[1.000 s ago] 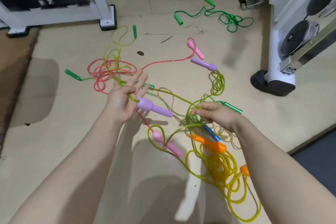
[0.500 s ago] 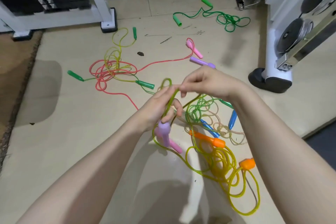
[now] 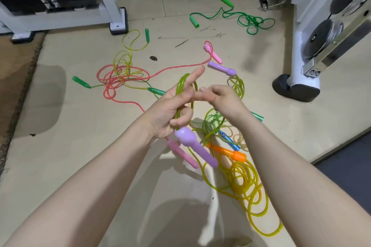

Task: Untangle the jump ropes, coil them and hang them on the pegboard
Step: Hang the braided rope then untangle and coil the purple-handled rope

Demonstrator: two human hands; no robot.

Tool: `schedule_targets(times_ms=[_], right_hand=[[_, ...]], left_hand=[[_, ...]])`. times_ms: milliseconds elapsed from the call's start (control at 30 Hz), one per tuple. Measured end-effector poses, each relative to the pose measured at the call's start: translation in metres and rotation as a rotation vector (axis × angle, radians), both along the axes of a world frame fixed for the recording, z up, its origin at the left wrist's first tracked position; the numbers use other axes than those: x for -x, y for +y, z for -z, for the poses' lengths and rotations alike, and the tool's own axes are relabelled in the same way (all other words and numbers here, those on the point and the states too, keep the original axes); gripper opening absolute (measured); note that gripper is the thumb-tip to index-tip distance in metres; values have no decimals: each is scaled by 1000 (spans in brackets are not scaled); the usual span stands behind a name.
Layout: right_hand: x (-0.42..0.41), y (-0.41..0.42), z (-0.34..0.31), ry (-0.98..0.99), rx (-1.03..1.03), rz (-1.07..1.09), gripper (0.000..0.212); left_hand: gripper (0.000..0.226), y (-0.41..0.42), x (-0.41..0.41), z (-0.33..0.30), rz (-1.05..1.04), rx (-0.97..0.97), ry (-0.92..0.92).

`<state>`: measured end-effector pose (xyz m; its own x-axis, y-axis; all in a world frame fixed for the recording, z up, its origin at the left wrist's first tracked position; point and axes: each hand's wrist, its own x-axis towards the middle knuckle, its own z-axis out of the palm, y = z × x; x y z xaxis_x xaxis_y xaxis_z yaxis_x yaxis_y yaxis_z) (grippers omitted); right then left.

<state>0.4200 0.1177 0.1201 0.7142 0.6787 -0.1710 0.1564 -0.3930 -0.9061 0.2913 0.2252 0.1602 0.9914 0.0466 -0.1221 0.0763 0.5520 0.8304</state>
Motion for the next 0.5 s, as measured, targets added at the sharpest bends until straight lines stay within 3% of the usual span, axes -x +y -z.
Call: schedule_targets(times_ms=[200,300,400,500], right_hand=[[27,7,-6,174,242,-497,20],[40,12,-10,228,507,-749,43],[54,24,-18,82,693,-931,54],[58,35,-40,-123,617,-987,32]], left_hand=[[47,31,0,0,-462,88,82],[51,39,3,7,-599,-44,108],[53,40,-1,10,-617,-179,140],[53,36,3,16,-537,-474,270]])
